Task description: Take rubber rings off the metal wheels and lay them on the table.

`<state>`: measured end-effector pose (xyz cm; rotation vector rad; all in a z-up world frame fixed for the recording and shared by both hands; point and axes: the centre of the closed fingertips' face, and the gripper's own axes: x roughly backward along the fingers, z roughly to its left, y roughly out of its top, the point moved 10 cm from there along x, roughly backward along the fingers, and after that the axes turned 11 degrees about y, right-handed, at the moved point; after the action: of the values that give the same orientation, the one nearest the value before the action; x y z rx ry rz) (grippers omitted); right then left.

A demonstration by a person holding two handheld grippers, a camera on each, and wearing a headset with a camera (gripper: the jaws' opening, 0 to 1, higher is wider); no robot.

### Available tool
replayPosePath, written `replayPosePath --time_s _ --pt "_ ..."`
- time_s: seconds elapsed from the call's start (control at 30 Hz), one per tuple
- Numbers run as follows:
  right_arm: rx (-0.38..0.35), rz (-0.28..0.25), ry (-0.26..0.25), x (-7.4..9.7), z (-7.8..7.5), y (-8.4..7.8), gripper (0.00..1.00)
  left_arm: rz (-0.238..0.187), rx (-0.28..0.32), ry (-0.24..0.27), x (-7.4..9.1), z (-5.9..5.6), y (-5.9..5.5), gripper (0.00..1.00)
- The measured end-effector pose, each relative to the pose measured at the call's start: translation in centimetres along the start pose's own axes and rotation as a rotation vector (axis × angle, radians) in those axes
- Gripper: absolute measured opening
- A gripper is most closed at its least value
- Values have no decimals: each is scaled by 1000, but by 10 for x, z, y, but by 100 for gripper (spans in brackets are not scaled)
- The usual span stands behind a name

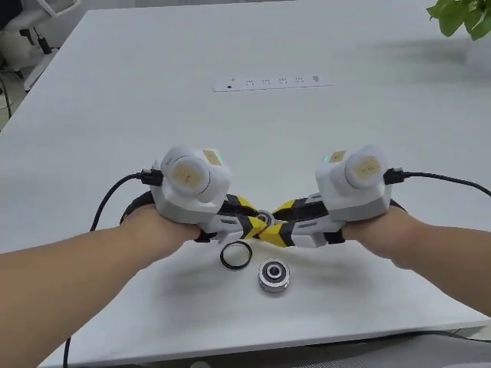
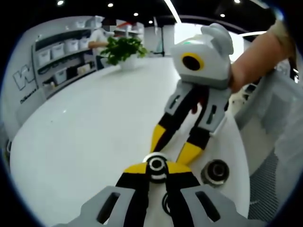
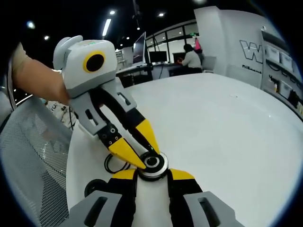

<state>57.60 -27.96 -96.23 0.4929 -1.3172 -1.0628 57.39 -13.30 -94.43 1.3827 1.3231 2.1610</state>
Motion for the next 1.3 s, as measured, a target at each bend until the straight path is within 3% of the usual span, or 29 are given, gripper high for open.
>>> replayPosePath --time_s 0.37,0.5,0.7,0.9,1.3 --pt "2 18 -1 4 0 -4 17 -1 8 6 0 -2 0 13" --pt "4 36 -8 7 -2 -6 7 0 10 8 1 -3 1 13" --pt "-8 33 -10 7 -2 -6 5 2 13 13 1 -4 1 13" --pt "-62 18 -21 10 -2 -5 0 2 9 16 0 -3 1 13" --pt "-167 -33 -32 17 0 -3 0 6 12 27 -2 -2 0 13"
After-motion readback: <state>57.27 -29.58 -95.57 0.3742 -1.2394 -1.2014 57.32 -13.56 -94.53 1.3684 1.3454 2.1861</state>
